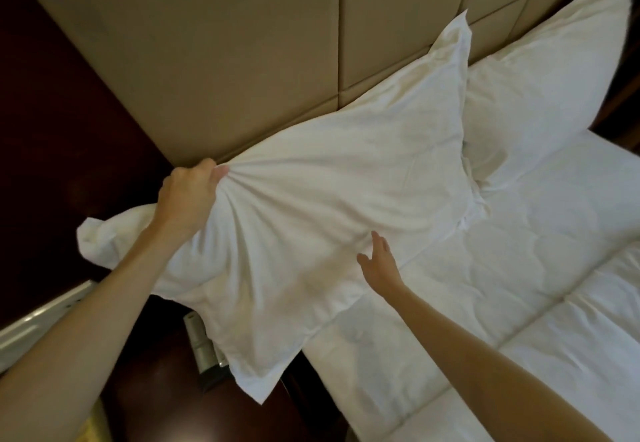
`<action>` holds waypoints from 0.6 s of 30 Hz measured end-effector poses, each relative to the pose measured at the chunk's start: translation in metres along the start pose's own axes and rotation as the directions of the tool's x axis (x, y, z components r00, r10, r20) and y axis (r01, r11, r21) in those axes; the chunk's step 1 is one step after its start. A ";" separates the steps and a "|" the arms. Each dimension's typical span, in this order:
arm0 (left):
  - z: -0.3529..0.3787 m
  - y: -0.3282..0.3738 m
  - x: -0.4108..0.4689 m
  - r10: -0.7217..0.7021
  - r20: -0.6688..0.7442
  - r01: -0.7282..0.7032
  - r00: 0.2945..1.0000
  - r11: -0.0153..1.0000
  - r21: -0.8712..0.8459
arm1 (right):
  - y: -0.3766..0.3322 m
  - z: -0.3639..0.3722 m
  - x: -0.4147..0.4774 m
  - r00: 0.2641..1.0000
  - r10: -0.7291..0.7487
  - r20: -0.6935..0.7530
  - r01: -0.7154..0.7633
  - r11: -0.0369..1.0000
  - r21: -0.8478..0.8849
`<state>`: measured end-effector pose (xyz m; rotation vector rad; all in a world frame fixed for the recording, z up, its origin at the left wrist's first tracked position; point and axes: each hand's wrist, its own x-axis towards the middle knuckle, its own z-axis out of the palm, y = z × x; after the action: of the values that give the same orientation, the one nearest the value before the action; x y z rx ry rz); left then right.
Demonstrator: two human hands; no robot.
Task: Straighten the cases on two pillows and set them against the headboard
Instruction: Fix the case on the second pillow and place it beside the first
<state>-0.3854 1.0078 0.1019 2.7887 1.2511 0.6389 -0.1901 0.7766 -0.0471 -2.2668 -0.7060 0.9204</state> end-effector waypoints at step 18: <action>0.072 0.025 -0.077 0.540 0.037 -0.542 0.841 0.838 0.063 | -0.072 -0.040 0.058 0.941 -0.242 -0.238 0.209 0.966 -0.155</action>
<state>-0.3863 0.9464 0.0129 3.2105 0.4603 0.5844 -0.1425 0.8514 0.0007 -2.2984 -0.9058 0.4753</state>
